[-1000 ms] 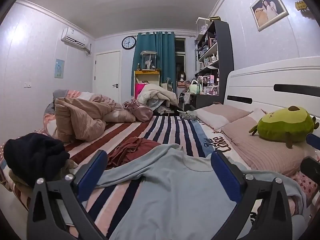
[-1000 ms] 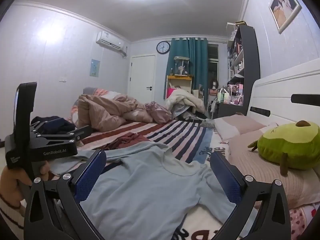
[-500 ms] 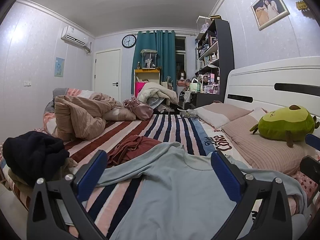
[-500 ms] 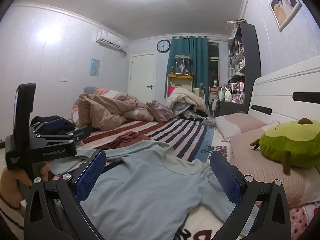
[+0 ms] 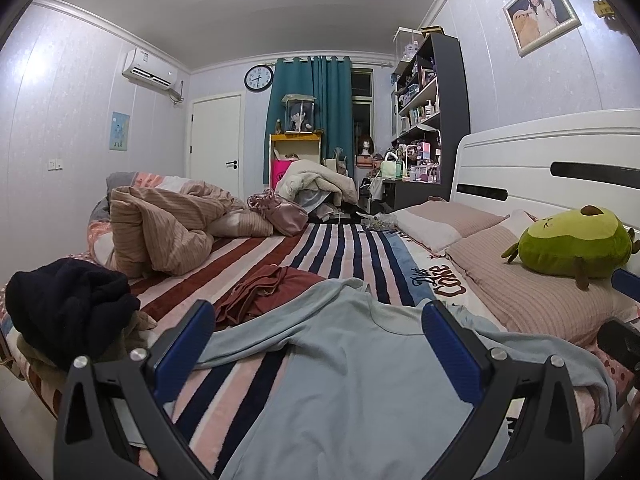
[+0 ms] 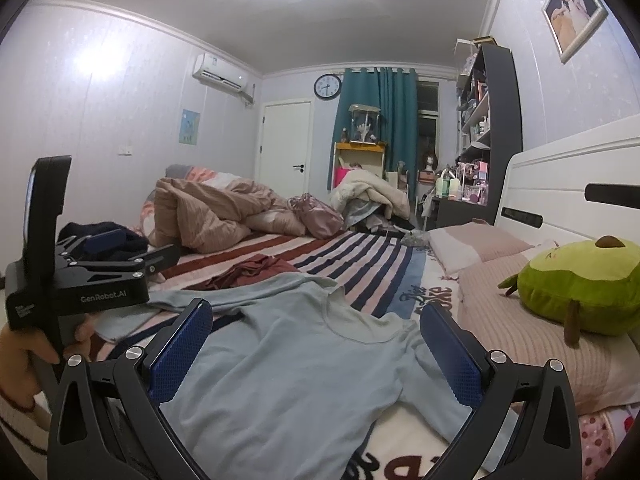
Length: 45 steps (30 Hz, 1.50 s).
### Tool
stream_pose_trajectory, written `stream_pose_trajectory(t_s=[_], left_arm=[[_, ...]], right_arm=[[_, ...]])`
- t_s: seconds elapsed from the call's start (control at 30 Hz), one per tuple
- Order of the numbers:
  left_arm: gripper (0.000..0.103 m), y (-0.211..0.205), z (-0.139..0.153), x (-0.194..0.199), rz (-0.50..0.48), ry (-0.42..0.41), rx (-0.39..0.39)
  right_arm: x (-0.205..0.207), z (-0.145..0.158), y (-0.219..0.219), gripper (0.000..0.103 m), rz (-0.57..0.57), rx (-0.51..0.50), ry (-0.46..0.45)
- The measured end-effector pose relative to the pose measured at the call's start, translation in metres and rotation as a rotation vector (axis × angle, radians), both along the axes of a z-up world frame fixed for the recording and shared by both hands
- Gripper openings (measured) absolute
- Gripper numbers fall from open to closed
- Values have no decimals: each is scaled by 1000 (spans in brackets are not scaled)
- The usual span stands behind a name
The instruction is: Fold small clothes
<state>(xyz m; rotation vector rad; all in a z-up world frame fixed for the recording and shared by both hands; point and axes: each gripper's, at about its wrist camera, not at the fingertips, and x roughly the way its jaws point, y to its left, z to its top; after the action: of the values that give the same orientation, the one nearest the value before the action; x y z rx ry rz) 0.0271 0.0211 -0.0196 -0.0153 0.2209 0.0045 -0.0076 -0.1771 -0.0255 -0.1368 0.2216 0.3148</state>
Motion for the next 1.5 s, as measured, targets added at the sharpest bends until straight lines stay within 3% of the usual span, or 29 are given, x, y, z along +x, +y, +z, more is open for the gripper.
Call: stream_pose_trajectory(t_s=[1.03, 1.27, 1.5], left_arm=[[102, 1, -7, -3, 1, 14, 0], [102, 16, -14, 4, 22, 48, -2], [102, 57, -38, 20, 57, 138, -49]], right_arm=[[0, -2, 0, 103, 1, -1, 4], [15, -15, 4, 103, -17, 7, 46], [45, -47, 24, 103, -80, -11, 124]])
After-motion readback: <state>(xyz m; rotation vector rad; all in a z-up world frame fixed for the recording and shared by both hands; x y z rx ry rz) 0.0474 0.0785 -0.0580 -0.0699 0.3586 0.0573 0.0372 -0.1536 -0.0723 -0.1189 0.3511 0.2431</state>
